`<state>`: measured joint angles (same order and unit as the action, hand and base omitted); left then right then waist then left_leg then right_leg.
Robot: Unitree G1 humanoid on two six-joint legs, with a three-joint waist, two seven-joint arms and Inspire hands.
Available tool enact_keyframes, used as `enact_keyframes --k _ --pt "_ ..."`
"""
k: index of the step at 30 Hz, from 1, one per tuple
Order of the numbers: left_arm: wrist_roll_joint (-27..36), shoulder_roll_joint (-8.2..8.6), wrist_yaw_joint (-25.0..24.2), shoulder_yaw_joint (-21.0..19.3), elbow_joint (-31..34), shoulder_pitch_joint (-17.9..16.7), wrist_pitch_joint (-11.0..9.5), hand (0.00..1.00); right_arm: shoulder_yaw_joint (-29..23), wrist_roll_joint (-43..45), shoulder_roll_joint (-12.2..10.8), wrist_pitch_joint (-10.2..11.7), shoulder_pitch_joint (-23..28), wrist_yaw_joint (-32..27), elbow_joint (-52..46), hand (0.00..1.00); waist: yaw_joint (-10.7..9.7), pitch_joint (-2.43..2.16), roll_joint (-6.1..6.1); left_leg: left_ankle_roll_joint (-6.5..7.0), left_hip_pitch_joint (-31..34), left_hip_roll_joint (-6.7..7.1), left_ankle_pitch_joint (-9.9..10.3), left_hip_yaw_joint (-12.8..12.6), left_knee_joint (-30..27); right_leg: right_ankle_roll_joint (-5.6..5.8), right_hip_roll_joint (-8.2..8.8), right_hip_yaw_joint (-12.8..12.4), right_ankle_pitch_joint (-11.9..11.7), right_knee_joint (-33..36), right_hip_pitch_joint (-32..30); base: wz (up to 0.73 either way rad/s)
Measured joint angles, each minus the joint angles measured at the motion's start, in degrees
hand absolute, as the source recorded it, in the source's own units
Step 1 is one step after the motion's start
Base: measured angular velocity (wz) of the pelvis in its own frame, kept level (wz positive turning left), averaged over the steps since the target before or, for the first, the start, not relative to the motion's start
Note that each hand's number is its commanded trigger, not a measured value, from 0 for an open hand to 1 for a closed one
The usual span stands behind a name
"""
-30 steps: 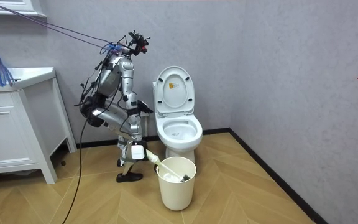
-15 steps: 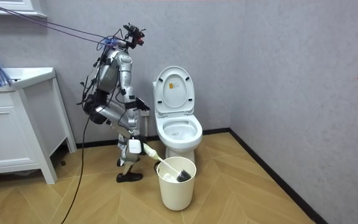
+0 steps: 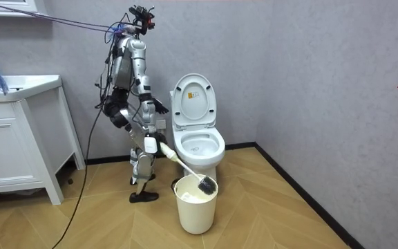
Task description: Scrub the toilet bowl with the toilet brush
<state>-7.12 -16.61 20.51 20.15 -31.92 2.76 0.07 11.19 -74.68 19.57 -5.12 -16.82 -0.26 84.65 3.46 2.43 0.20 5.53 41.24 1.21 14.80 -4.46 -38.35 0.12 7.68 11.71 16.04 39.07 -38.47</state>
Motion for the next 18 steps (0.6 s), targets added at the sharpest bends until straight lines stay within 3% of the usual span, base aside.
enact_keyframes --k 5,8,11,12,18 --pt "-2.7 0.17 -1.2 -2.6 -0.1 -3.0 0.0 0.0 -5.5 -1.7 -1.2 0.3 2.4 0.2 0.1 1.0 -1.1 -0.17 0.64 -0.21 -7.9 0.66 -0.2 1.4 4.7 0.51 -0.12 1.7 -0.2 -5.4 8.8 0.14" --pt "-6.1 0.45 -2.2 -4.8 -0.1 -6.2 -0.1 0.0 -8.3 -3.8 -2.9 0.3 5.7 1.0 0.0 1.0 -1.8 -1.02 1.68 -0.58 -13.1 0.64 -0.4 2.5 8.1 0.8 -0.92 3.1 -0.8 -10.3 15.1 0.16" --pt "-9.0 0.88 -3.6 -7.2 0.3 -9.4 0.0 0.0 -11.0 -4.1 -3.8 0.2 9.1 2.0 0.3 1.0 -1.8 -1.45 2.02 -0.88 -18.0 0.5 -0.5 3.6 11.2 1.03 -1.99 4.4 -2.0 -15.8 21.4 0.14" --pt "-10.5 1.77 -3.8 -8.9 0.9 -10.7 0.3 0.0 -12.1 -3.8 -3.8 0.2 10.2 2.4 0.3 1.0 -2.0 -1.58 1.91 -0.95 -19.6 0.46 -0.6 4.0 12.3 1.17 -2.43 4.7 -2.6 -17.7 23.6 0.08" --pt "-16.6 2.95 -3.8 -12.3 8.2 -16.3 1.1 0.0 -14.2 -3.6 -5.2 0.1 14.6 2.9 -0.6 1.0 -1.8 -1.71 2.1 -1.36 -27.3 0.8 -0.9 4.5 17.4 1.51 -3.02 5.1 -3.7 -23.0 31.2 0.03"
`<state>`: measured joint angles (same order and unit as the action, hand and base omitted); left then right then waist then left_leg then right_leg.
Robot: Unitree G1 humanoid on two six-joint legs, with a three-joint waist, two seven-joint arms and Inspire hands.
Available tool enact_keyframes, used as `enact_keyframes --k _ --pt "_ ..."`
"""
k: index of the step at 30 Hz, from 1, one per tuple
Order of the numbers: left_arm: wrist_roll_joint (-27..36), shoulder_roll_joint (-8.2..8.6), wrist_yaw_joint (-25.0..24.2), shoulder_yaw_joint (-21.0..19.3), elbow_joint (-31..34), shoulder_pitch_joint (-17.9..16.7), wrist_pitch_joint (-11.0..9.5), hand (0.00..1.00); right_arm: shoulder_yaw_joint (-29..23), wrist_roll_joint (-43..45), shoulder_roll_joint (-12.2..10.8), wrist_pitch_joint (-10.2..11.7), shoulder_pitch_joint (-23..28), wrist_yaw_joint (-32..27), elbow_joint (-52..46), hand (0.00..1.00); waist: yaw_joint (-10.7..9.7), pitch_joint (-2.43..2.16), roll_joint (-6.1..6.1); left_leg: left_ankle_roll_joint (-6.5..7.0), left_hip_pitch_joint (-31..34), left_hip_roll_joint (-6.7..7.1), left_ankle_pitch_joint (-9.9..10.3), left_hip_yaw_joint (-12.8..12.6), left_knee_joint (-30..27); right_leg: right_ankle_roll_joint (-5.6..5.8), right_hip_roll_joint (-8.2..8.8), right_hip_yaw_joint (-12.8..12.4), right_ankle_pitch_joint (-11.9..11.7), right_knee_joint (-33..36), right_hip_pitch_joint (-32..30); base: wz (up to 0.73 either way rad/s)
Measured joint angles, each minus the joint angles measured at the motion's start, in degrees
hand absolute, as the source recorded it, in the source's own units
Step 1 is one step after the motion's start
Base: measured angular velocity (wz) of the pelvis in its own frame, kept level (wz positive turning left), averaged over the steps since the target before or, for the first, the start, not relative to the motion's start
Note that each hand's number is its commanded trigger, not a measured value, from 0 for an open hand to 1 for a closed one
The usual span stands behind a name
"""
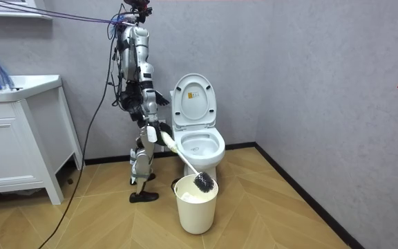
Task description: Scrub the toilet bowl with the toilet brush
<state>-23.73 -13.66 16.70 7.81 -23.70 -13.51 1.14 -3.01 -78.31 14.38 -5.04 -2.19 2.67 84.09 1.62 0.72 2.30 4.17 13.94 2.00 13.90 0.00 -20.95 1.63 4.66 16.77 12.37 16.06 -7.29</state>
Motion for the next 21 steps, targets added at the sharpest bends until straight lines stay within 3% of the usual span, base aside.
enact_keyframes --k 4,9,14,17,19,21 --pt "-3.5 1.39 0.2 -3.6 4.0 -3.6 1.5 0.0 -2.3 0.6 -0.6 -0.1 1.2 0.1 -1.6 1.0 -0.1 -0.42 0.87 -0.42 -4.0 0.21 -0.5 0.3 2.4 0.06 -0.02 0.9 0.0 -2.0 3.9 0.03" --pt "-6.0 1.32 0.8 -3.6 8.1 -6.4 1.9 0.0 -2.1 4.6 -0.6 -0.1 1.6 0.6 -2.0 1.0 0.0 -0.22 2.06 -0.47 -6.4 0.35 -0.5 0.6 2.7 0.09 -0.43 1.6 -0.4 -4.9 7.6 0.09" --pt "-11.3 1.14 1.8 -5.8 14.9 -7.3 3.0 0.0 -2.1 11.2 -0.6 0.0 2.5 0.3 -5.4 1.0 0.9 -0.11 1.9 -0.49 -7.0 0.13 -0.5 1.1 2.9 0.02 -0.8 2.0 -1.3 -5.8 8.7 0.03" --pt "-17.0 1.1 3.1 -6.6 19.5 -7.3 2.5 0.0 -1.6 15.7 -0.6 0.2 2.8 0.0 -6.0 1.0 1.6 -0.12 1.59 -0.5 -7.4 0.11 -0.5 1.2 3.1 -0.01 -0.91 1.9 -1.6 -6.3 9.3 0.0" --pt "-19.9 1.02 4.7 -6.3 21.5 -7.1 0.5 0.0 -0.2 19.5 -0.6 0.2 2.5 0.0 -5.5 1.0 1.7 -0.36 1.37 -0.59 -7.9 0.13 -0.5 1.5 3.2 -0.06 -0.95 1.9 -1.7 -6.1 9.5 0.0" --pt "-22.2 0.76 6.0 -5.8 21.6 -6.5 -0.1 0.0 0.8 22.9 -0.5 0.2 2.4 -0.1 -5.5 1.0 1.6 -0.37 1.29 -0.7 -8.1 0.13 -0.6 1.6 3.3 -0.08 -0.99 1.9 -1.7 -6.0 9.7 0.0"
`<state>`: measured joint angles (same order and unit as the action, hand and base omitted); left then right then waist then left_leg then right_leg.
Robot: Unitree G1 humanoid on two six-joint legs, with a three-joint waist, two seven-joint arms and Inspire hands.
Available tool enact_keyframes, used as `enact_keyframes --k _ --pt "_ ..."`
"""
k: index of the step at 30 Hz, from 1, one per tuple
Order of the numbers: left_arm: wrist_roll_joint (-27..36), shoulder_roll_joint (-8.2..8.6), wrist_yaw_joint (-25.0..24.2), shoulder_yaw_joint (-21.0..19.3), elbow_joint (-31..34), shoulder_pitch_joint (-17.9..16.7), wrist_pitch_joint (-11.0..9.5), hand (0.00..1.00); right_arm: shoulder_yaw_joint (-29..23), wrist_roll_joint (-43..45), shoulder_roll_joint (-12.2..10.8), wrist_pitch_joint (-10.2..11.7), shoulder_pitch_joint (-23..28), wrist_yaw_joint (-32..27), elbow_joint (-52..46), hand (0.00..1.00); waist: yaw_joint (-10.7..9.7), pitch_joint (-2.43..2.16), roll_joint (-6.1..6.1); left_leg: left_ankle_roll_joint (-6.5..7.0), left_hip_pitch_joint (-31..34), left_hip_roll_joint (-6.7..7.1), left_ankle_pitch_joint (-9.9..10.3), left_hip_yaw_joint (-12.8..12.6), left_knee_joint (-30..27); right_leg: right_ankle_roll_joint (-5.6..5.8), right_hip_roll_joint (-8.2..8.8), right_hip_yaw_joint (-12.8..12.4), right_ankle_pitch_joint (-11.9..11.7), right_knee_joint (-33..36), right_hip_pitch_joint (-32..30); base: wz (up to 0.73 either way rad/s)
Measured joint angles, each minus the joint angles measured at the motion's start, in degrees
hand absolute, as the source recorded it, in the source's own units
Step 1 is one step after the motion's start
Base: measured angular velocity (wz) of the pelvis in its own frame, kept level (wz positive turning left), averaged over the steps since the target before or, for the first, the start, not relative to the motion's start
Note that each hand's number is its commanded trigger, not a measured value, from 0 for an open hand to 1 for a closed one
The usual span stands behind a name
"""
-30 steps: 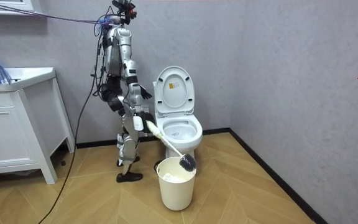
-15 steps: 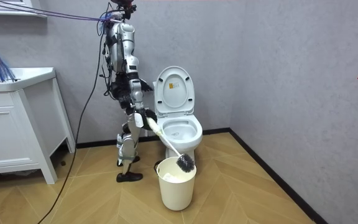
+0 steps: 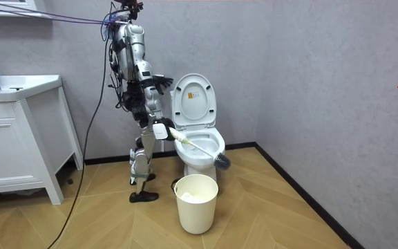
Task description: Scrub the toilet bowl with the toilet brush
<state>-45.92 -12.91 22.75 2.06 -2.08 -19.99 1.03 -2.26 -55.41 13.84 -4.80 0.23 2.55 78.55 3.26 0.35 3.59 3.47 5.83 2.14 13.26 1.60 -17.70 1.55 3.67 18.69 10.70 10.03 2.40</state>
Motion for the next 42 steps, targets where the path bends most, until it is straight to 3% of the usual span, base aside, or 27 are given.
enact_keyframes --k 5,9,12,18,21,25,27,29,34,38,42 --pt "-2.5 -0.14 1.9 1.0 0.0 0.4 -1.2 0.0 1.0 12.8 0.1 0.2 -0.5 -1.0 -0.3 1.0 0.0 0.08 0.16 -0.15 -0.2 -0.29 -0.1 -0.1 0.1 -0.01 -0.11 0.0 0.0 0.7 -0.1 0.0" --pt "-4.2 -2.45 2.0 1.5 -0.2 0.5 -3.1 0.0 1.1 25.0 0.8 1.7 -2.0 -1.0 -0.1 1.0 -0.1 0.18 0.1 -0.16 -0.1 -0.37 -0.1 -0.4 0.1 -0.04 -0.14 -0.3 0.0 0.6 -0.4 -0.04" --pt "-6.0 -4.17 2.1 2.7 -0.4 0.5 -3.2 0.0 1.2 31.2 1.5 2.7 -2.6 -1.1 -1.1 1.0 -0.2 0.32 -0.09 -0.16 -0.1 -0.39 -0.1 -0.5 0.2 -0.04 -0.12 -0.4 0.0 0.6 -0.6 -0.01" --pt "-7.6 -4.42 1.8 4.0 -2.1 0.7 -3.6 0.0 1.7 41.9 2.9 3.8 -4.1 -0.4 -3.1 1.0 -1.1 0.25 -0.31 -0.16 0.7 -0.37 -0.1 -0.6 0.0 -0.04 -0.12 -0.9 0.0 0.7 -1.3 0.0" --pt "-7.7 -4.83 1.2 6.5 -2.7 1.1 -3.6 0.0 4.0 45.4 4.0 4.7 -5.4 -0.4 -3.3 1.0 -1.2 0.22 -0.54 -0.14 1.4 -0.43 -0.1 -1.2 0.2 -0.04 -0.07 -1.2 0.0 0.8 -2.3 -0.1" --pt "-7.6 -6.14 -3.0 10.7 -6.2 4.1 -3.8 0.0 5.7 50.0 4.2 6.2 -6.2 -1.1 -3.4 1.0 -1.6 0.14 -0.84 -0.11 2.5 -0.46 -0.1 -1.5 0.0 -0.06 -0.06 -1.4 0.0 0.8 -3.4 -0.03" --pt "-7.2 -6.24 -3.9 12.5 -10.2 6.1 -4.1 0.0 6.3 52.9 4.8 6.2 -7.2 -1.2 -3.7 1.0 -1.5 0.32 -1.5 -0.04 3.1 -0.42 -0.2 -1.6 0.0 -0.07 0.03 -1.5 0.0 1.0 -4.0 -0.04" --pt "-7.2 -6.32 -3.1 13.4 -11.9 6.9 -4.0 0.0 7.0 55.3 5.1 6.6 -8.1 -1.8 -3.7 1.0 -1.8 0.31 -1.81 0.03 3.9 -0.44 -0.3 -1.7 0.0 -0.06 0.09 -1.5 0.0 1.5 -5.1 -0.03" --pt "-7.2 -8.68 -2.9 15.1 -13.8 10.8 -5.3 0.0 10.9 63.3 7.4 6.7 -12.7 -4.9 -3.0 1.0 -1.3 0.6 -2.02 0.09 7.3 -0.41 -1.6 -1.7 -0.1 -0.24 0.5 -1.4 -0.1 3.6 -9.3 0.02" --pt "-6.4 -8.91 -0.5 16.2 -17.2 14.4 -6.3 0.0 14.2 67.3 8.0 6.6 -15.5 -7.2 -2.9 1.0 -1.0 0.76 -2.15 0.07 10.9 -0.58 -1.7 -1.4 -2.3 -0.59 0.49 -1.3 -0.2 5.3 -12.5 0.02" --pt "-5.5 -9.35 1.4 17.7 -20.6 21.1 -7.5 0.0 16.9 71.7 8.7 6.2 -18.7 -9.5 -2.7 1.0 0.5 1.62 -2.15 0.19 16.1 -0.89 -2.5 -1.5 -4.3 -1.35 0.69 -1.3 -0.6 8.3 -17.8 -0.02"
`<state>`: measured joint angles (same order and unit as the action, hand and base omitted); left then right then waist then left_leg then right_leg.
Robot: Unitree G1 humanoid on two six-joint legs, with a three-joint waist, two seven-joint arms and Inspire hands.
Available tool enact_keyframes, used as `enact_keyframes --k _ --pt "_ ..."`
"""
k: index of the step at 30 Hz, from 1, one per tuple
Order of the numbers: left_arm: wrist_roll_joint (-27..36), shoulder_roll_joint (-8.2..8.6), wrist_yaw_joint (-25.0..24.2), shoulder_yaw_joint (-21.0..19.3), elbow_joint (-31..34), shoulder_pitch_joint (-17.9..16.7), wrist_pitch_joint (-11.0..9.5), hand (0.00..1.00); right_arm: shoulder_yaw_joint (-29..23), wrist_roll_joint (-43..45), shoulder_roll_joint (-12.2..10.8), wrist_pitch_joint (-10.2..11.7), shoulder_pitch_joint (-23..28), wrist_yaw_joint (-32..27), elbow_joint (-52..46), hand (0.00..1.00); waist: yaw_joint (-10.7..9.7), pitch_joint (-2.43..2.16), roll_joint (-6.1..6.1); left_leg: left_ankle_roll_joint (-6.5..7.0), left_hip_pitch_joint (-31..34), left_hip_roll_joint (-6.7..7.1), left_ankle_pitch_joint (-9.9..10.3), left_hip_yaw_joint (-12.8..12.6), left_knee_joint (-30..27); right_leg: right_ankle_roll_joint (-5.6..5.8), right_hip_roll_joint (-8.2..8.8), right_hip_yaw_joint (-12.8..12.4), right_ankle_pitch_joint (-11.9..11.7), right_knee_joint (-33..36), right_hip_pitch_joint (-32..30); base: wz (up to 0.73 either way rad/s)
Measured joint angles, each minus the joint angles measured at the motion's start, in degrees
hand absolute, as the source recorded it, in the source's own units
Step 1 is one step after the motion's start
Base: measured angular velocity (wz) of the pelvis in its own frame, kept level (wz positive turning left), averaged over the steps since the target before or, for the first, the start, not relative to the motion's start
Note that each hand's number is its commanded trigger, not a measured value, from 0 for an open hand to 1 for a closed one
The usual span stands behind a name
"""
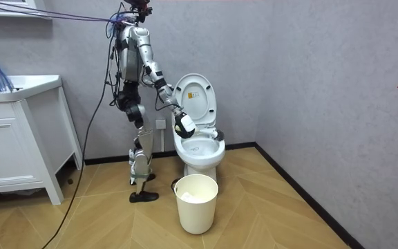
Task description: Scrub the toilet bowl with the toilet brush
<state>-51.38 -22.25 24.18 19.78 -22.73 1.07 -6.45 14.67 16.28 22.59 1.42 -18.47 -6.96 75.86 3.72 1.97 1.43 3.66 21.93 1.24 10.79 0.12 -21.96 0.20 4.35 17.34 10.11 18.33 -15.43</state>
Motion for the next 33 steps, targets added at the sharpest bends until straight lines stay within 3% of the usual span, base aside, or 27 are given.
enact_keyframes --k 1,3,7,10,12,16,23,26,28,33 --pt "0.0 -0.08 0.5 0.1 -1.0 1.9 -0.2 0.0 0.0 2.8 0.1 -0.1 -1.1 -0.5 0.0 1.0 0.0 0.42 0.0 0.02 1.6 -0.01 -0.3 0.1 -0.6 -0.2 0.08 0.0 -0.1 0.8 -1.6 0.0" --pt "0.1 -0.54 1.0 0.3 -1.7 4.6 -0.5 0.0 0.6 6.8 0.5 -0.2 -2.4 -1.3 -0.7 1.0 0.3 0.8 0.02 -0.08 4.6 -0.01 -0.8 0.4 -1.7 -0.65 0.19 0.0 -0.4 2.1 -4.7 0.0" --pt "0.2 -0.92 3.4 2.2 -5.1 11.2 -1.6 0.0 9.0 20.8 1.9 -1.4 -3.5 -1.6 -2.7 1.0 1.7 1.09 0.21 -0.08 10.2 0.07 -2.5 0.3 -3.1 -1.31 0.89 0.0 -0.7 5.5 -11.1 0.01" --pt "1.3 -0.91 6.3 3.0 -7.8 14.6 -2.8 0.0 10.5 24.8 2.1 -2.2 -3.5 -2.8 -4.2 1.0 1.9 1.25 0.01 -0.3 13.5 0.4 -3.2 0.2 -4.0 -1.65 1.59 0.1 -0.5 7.2 -14.9 0.0" --pt "1.3 -0.95 6.9 2.9 -8.0 15.4 -2.8 0.0 10.6 26.8 2.8 -3.0 -3.3 -3.3 -6.1 1.0 2.2 1.58 -0.5 -0.29 15.0 0.18 -3.2 0.2 -5.2 -1.68 1.43 0.0 -0.4 7.7 -16.0 -0.03" --pt "1.2 -1.03 8.6 3.4 -8.4 16.6 -2.9 0.0 11.3 28.0 3.8 -4.9 -1.6 -4.5 -9.7 1.0 2.2 1.79 -0.77 -0.35 16.9 0.31 -3.3 0.5 -6.2 -1.61 1.49 0.4 -0.3 8.7 -17.8 0.01" --pt "1.2 -1.12 12.7 4.0 -8.4 15.0 -2.5 0.0 11.3 30.4 4.5 -8.8 4.5 -5.6 -16.9 1.0 1.3 1.59 -0.83 -0.15 17.0 0.47 -3.4 0.4 -6.1 -1.91 1.76 0.3 0.6 9.5 -18.3 0.07" --pt "1.2 -1.1 14.2 3.9 -8.2 14.0 -1.9 0.0 11.3 31.6 4.6 -10.0 6.2 -6.4 -18.7 1.0 0.9 1.13 -0.79 -0.32 17.4 0.44 -3.3 0.4 -6.2 -2.15 1.75 0.1 0.9 10.1 -18.8 0.01" --pt "1.2 -1.02 14.4 3.9 -8.4 13.5 -1.2 0.0 11.2 32.3 4.7 -10.4 7.6 -7.5 -19.1 1.0 0.4 0.46 -0.91 -0.44 17.6 0.34 -3.2 0.2 -6.6 -2.3 1.79 0.4 1.2 10.5 -18.8 0.07" --pt "2.3 -0.57 15.1 4.1 -9.2 13.6 0.6 0.0 11.3 33.4 5.8 -11.0 10.0 -10.4 -20.4 1.0 -0.7 -0.13 -1.58 -0.47 17.6 0.4 -2.9 0.3 -7.4 -2.52 2.61 1.7 2.1 11.6 -18.6 0.07"
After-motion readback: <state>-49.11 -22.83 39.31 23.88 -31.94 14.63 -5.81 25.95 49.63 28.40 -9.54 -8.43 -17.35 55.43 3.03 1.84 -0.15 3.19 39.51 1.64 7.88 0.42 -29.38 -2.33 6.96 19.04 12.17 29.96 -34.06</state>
